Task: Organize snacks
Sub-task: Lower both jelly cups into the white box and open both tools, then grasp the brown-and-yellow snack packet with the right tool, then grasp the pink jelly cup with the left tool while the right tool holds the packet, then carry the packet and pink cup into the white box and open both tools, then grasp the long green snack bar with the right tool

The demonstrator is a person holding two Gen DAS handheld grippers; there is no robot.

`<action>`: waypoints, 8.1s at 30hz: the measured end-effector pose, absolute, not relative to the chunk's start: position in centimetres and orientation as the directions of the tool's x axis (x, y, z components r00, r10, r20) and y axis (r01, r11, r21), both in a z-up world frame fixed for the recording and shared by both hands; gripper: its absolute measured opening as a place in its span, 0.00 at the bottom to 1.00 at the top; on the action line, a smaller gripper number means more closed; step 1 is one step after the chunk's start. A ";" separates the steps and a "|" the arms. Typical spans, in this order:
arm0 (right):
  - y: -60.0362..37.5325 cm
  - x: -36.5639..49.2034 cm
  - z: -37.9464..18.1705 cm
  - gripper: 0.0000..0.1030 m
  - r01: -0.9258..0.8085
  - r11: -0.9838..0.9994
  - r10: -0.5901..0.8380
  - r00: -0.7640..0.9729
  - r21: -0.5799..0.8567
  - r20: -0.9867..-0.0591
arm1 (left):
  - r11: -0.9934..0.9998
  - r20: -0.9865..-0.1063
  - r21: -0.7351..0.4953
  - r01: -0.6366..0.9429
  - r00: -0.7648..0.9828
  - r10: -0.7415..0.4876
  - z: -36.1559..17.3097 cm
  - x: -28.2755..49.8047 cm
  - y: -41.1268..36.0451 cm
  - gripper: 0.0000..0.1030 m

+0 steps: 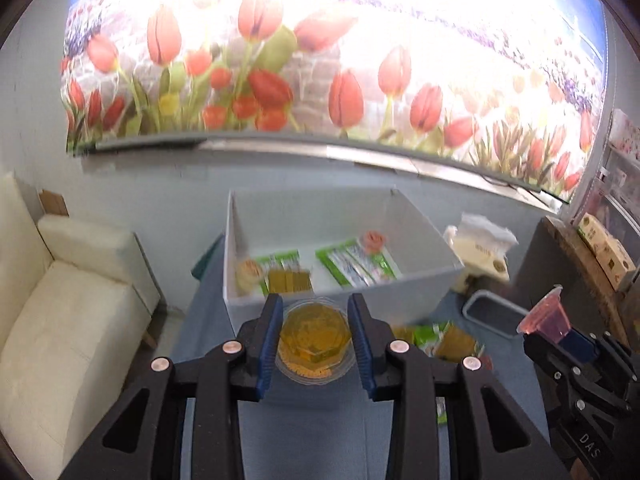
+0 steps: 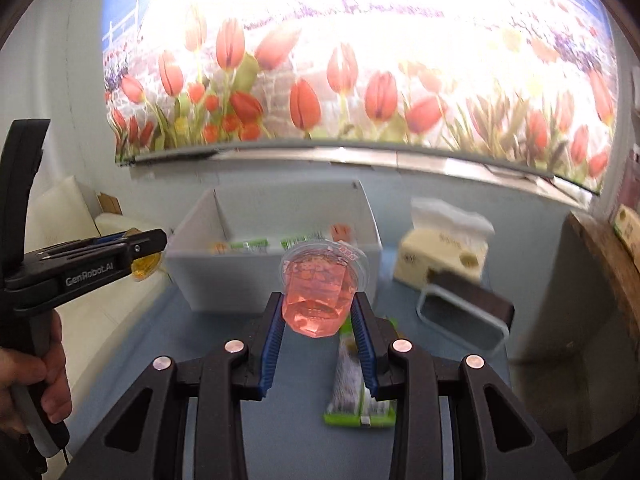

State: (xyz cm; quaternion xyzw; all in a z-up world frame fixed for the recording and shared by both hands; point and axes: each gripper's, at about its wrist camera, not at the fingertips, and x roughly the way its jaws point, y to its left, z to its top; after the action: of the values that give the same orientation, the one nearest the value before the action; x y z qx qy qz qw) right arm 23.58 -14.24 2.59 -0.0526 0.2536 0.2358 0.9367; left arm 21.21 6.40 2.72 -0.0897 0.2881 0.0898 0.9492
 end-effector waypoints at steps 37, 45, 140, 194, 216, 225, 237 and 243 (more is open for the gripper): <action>-6.2 40.6 2.6 0.86 -0.410 0.912 0.329 0.734 -0.001 -0.595 | 0.971 -0.666 -0.088 -0.223 0.738 0.109 0.7 35.3 11.7 0.85; -10.8 34.3 2.8 0.86 -0.402 0.915 0.335 0.776 -0.010 -0.535 | 0.973 -0.629 -0.101 -0.208 0.771 0.100 1.6 31.3 10.5 0.85; -35.5 15.7 -0.9 0.56 -0.358 0.932 0.324 0.762 0.053 -0.560 | 0.995 -0.748 0.060 0.077 0.663 -0.006 -14.1 32.4 -19.7 0.63; -1.7 40.1 2.1 0.56 -0.567 0.823 0.426 0.650 -0.029 -0.629 | 0.972 -0.657 -0.179 -0.149 0.754 -0.006 -0.3 31.9 16.1 0.41; -6.2 39.5 3.2 0.88 -0.501 0.865 0.388 0.699 -0.024 -0.601 | 0.979 -0.627 -0.132 -0.154 0.778 0.038 1.6 31.3 14.4 0.96; -10.6 32.3 4.7 0.98 -0.464 0.884 0.369 0.763 -0.053 -0.531 | 0.985 -0.608 -0.097 -0.142 0.792 0.054 1.6 26.5 11.0 0.97; -17.3 22.9 -2.1 1.00 -0.372 0.927 0.267 0.752 -0.054 -0.603 | 0.989 -0.615 -0.116 -0.094 0.789 0.003 -1.8 18.1 4.2 1.00; -17.1 24.8 -8.1 1.00 -0.365 0.931 0.239 0.672 -0.032 -0.701 | 0.987 -0.634 -0.132 -0.095 0.773 -0.011 -4.0 16.0 2.0 1.00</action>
State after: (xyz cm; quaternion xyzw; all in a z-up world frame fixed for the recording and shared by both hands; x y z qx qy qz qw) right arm 24.78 -17.14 -8.08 -0.0850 0.3697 0.1658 0.9103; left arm 16.01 1.96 -4.02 -0.0785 0.3360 0.0225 0.9383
